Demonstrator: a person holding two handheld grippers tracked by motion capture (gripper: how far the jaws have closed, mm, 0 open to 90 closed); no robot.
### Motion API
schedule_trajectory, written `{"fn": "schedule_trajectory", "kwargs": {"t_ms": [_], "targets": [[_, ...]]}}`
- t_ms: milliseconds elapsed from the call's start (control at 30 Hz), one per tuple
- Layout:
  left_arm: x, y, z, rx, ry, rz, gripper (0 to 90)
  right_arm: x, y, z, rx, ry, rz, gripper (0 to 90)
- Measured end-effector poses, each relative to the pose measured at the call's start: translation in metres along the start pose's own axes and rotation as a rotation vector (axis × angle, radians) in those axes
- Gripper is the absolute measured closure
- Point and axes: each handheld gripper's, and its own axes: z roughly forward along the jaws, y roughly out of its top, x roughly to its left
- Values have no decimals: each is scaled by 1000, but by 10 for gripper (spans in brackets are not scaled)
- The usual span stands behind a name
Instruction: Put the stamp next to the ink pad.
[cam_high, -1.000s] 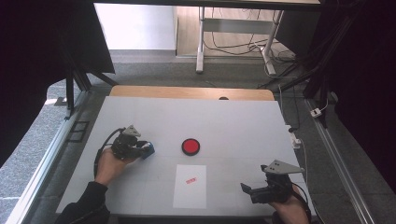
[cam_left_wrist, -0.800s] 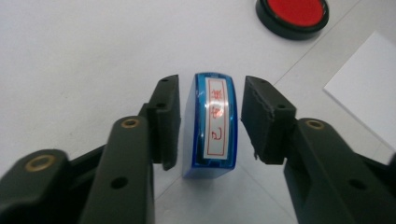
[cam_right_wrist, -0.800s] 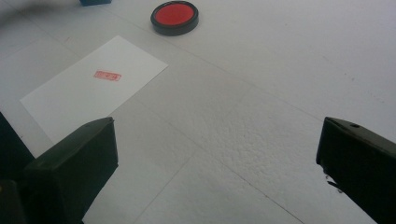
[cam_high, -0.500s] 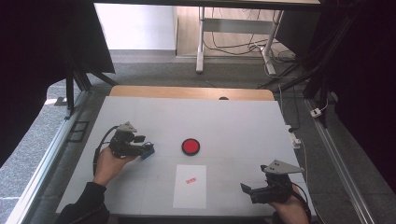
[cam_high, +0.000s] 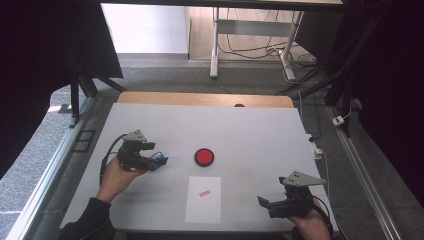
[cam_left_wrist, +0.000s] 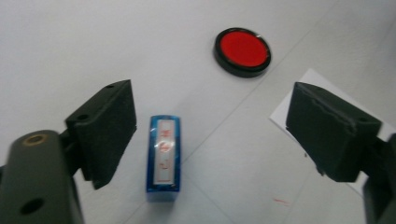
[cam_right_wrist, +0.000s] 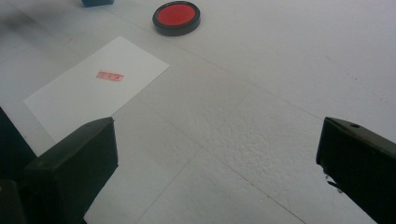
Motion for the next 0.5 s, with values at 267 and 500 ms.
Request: {"fn": "schedule_trajectory", "kwargs": {"t_ms": [267,500], "targets": [[-13,4,-7,17,-15,-9,65,-1,0,0,4,6,5,0],[-20,-4,-21,-14,-14,-37,30,-1,0,0,5,10,10,0]]}}
